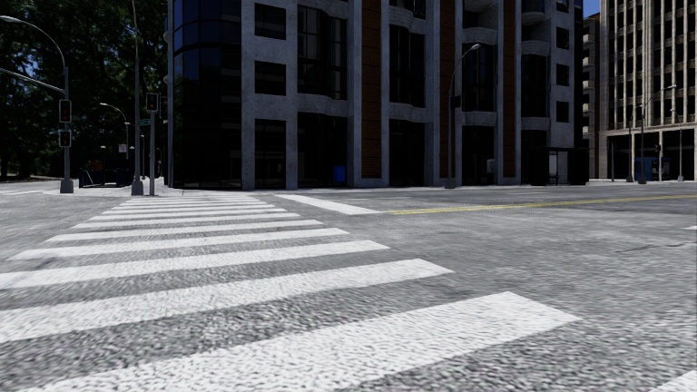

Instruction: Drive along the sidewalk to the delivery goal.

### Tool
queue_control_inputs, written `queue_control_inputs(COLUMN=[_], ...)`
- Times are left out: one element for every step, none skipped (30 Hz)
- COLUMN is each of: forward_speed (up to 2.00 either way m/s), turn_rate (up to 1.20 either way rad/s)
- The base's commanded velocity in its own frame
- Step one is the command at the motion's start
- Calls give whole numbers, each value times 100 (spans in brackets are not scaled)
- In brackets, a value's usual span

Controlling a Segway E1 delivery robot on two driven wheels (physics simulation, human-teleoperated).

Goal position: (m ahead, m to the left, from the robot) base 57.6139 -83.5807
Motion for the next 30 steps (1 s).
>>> queue_control_inputs(forward_speed=[0, 0, 0, 0, 0, 0, 0, 0, 0, 0, 0, 0, 0, 0, 0, 0, 0, 0, 0, 0, 0, 0, 0, 0, 0, 0, 0, 0, 0, 0], turn_rate=[0, 0, 0, 0, 0, 0, 0, 0, 0, 0, 0, 0, 0, 0, 0, 0, 0, 0, 0, 0, 0, 0, 0, 0, 0, 0, 0, 0, 0, 0])
